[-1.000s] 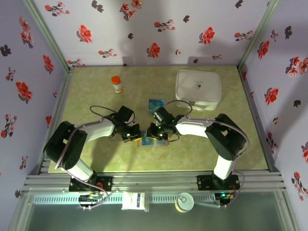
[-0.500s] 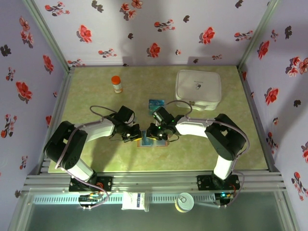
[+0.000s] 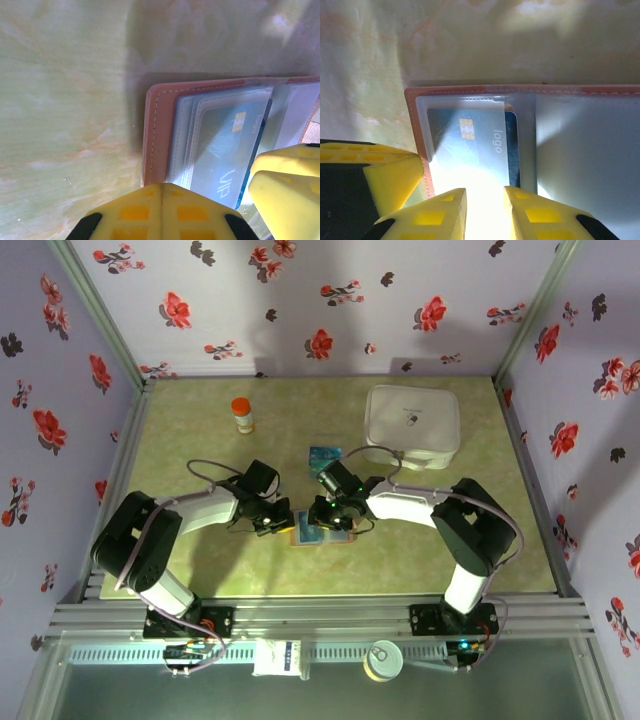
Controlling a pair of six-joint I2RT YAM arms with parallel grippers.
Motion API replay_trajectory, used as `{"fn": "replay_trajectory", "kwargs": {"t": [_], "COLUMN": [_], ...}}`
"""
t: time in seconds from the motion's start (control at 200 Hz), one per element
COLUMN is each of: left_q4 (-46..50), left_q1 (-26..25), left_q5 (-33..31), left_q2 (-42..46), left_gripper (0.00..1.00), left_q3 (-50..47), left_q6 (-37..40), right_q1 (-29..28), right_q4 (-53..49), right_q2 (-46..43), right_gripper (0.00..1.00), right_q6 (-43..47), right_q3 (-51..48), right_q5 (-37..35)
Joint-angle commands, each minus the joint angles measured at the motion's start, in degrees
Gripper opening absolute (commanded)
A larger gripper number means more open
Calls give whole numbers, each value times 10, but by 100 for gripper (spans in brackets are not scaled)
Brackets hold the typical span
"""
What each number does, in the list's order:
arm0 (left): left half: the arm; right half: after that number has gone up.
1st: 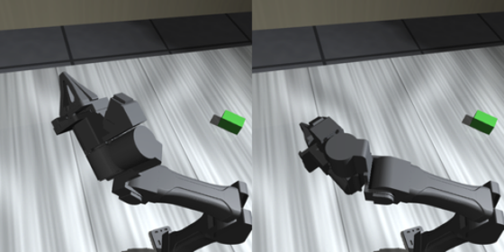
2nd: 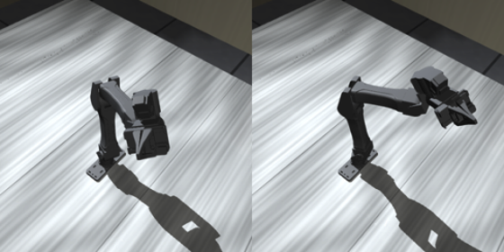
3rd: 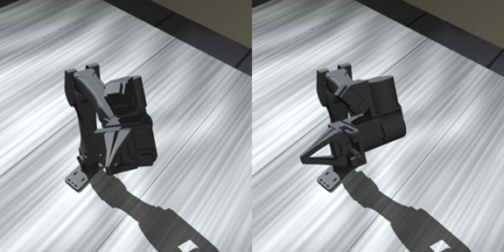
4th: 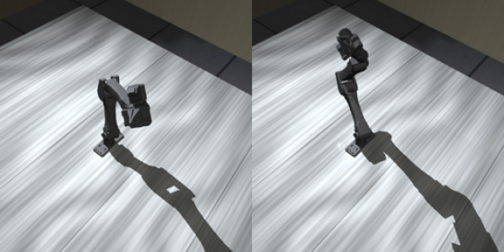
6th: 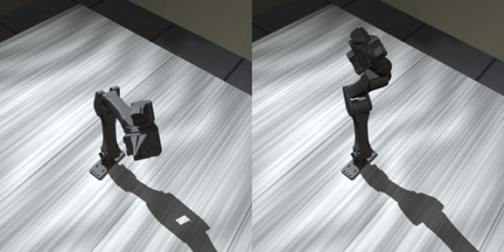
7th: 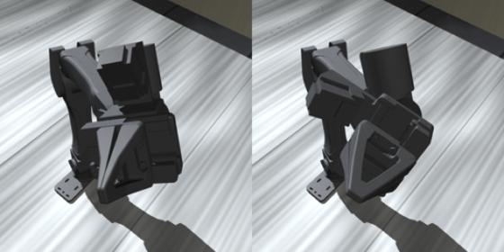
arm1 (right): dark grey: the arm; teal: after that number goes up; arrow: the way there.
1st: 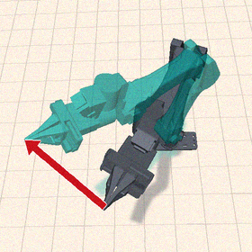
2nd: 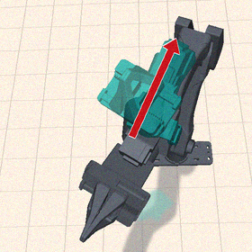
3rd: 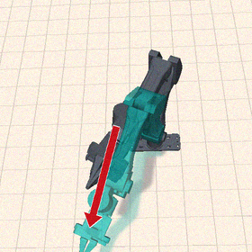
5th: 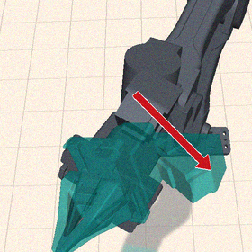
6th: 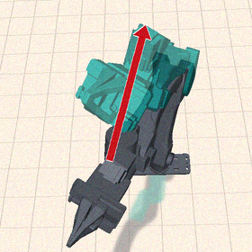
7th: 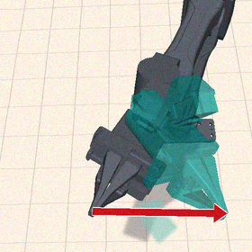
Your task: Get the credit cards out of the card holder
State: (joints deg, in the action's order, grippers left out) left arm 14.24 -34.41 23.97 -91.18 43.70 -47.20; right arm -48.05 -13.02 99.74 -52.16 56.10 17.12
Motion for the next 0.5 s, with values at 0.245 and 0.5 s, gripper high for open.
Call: {"fn": "replay_trajectory", "kwargs": {"t": [0.245,0.5], "left_q4": [10,35], "left_q1": [0,0], "left_q5": [7,-19], "left_q2": [-10,-24], "left_gripper": [0,0], "left_q3": [12,11], "left_q6": [13,31], "right_q1": [-4,-4], "right_q4": [-13,-7], "right_q2": [-22,0], "right_gripper": [27,27], "right_q6": [11,11], "right_q3": [13,18], "right_q5": [-15,1]}}
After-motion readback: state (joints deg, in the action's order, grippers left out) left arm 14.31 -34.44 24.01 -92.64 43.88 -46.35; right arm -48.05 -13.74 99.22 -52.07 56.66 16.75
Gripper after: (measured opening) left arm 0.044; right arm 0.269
